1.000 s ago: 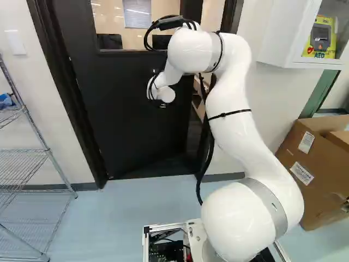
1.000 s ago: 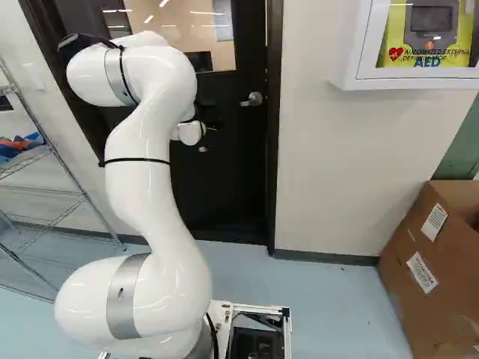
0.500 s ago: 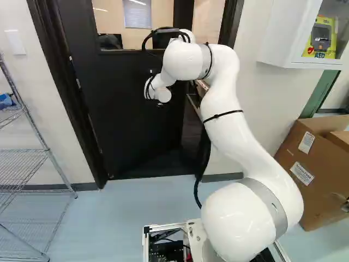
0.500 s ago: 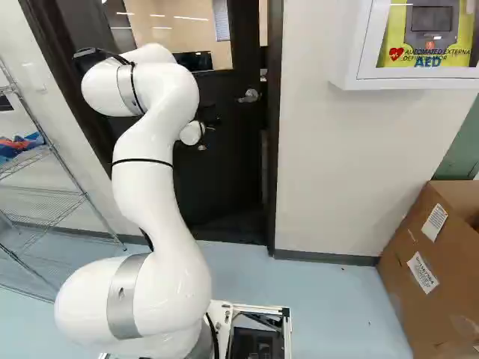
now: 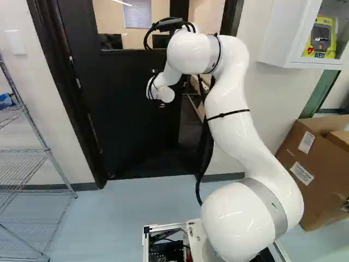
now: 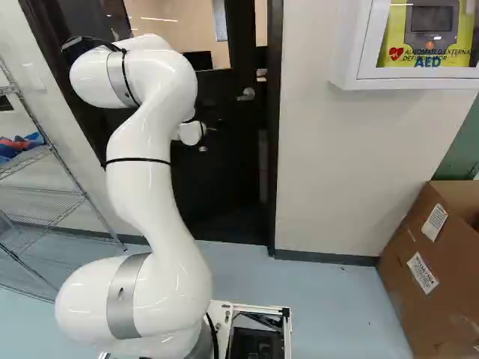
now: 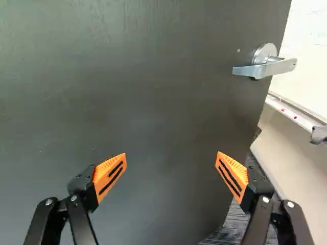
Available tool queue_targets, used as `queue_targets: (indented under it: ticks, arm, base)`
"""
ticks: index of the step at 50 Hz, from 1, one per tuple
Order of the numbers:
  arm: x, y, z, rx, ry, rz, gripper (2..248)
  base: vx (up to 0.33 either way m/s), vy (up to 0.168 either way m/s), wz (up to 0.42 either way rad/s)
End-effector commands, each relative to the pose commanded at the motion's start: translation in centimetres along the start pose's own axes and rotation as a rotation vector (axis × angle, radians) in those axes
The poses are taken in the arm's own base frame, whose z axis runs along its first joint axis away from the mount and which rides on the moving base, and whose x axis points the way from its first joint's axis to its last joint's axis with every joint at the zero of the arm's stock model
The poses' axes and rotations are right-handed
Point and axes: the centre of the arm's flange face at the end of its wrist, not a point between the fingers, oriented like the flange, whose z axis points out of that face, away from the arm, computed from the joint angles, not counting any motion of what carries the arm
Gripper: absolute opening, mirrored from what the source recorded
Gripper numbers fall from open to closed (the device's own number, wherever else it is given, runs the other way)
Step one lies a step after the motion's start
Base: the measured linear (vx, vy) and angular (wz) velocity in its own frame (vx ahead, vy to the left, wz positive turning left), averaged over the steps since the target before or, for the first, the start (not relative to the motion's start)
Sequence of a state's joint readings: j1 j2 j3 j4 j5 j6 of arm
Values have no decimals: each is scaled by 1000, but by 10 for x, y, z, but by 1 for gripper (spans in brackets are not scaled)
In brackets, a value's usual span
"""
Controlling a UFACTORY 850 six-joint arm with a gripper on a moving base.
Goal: Open the door and move inside
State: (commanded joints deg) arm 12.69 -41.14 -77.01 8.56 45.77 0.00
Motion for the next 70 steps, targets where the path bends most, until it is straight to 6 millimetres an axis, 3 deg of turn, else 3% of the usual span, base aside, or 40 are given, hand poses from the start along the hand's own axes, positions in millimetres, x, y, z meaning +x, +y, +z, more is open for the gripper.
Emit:
queue_targets:
  ticks: [70]
  arm:
    - [5,29,-148,60,-93,-99,247]
  base:
    - [0,0,0]
